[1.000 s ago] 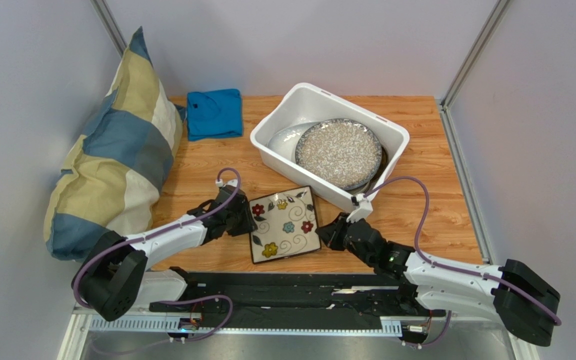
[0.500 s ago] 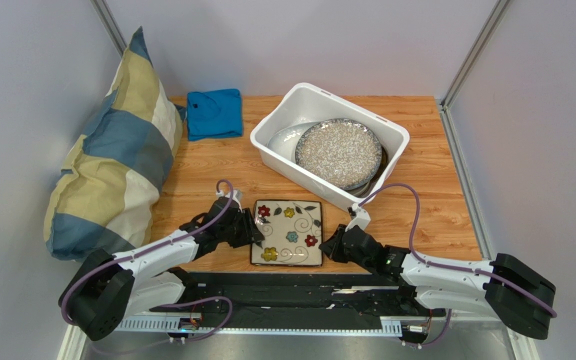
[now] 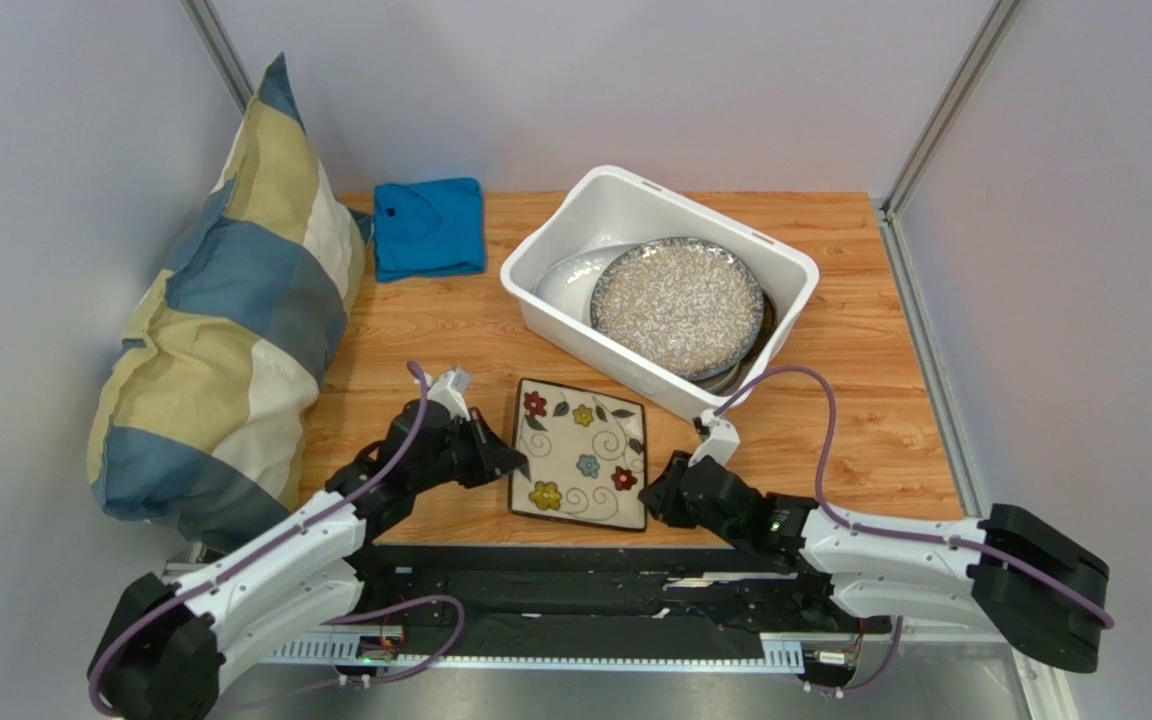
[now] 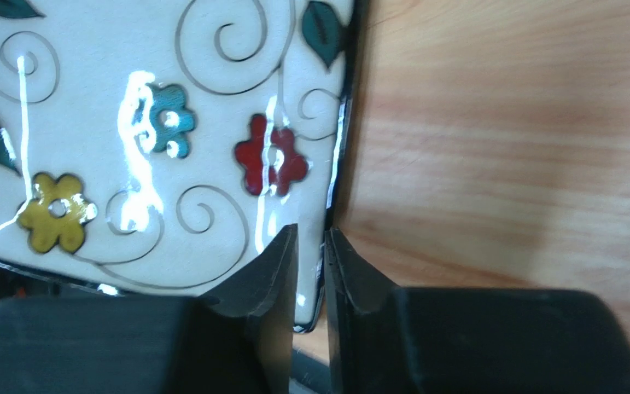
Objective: Place the plates into the plastic bin on the countertop
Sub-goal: Pick up the plate at the center of the board.
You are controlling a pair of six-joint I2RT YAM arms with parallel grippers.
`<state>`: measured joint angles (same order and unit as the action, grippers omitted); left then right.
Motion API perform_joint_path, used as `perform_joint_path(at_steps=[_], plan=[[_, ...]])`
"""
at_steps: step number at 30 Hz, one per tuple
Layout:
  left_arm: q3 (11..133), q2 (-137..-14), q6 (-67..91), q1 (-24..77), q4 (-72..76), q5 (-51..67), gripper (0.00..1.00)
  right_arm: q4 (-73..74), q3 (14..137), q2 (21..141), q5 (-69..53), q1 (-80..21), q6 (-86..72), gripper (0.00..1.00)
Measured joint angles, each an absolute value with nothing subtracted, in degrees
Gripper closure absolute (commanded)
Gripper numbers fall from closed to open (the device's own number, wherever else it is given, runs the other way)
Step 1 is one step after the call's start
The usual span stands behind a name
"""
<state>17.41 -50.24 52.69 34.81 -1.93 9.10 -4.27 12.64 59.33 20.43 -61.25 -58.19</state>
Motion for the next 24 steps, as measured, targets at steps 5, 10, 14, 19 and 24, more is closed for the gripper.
perform_joint_path(at_steps=[5,10,14,19,24], plan=[[15.9,-38.0,53.8,36.2,-10.5,10.5,1.00,-2.7,10.8,47.2,17.0,-63.2,-57.8,0.41],[15.4,-32.6,54.2,36.3,-17.1,13.2,1.00,-2.6,8.3,36.3,15.9,-63.2,-57.4,0.34],[15.4,-29.8,55.0,36.3,-19.9,14.7,1.00,-2.8,8.3,35.9,14.6,-63.2,-57.4,0.30],[15.4,-26.8,55.8,36.3,-22.8,15.0,1.00,-3.4,8.2,40.3,13.0,-62.8,-58.3,0.26],[15.4,-25.6,56.5,36.3,-24.7,15.4,1.00,-4.2,5.5,39.4,12.7,-61.6,-60.1,0.21]])
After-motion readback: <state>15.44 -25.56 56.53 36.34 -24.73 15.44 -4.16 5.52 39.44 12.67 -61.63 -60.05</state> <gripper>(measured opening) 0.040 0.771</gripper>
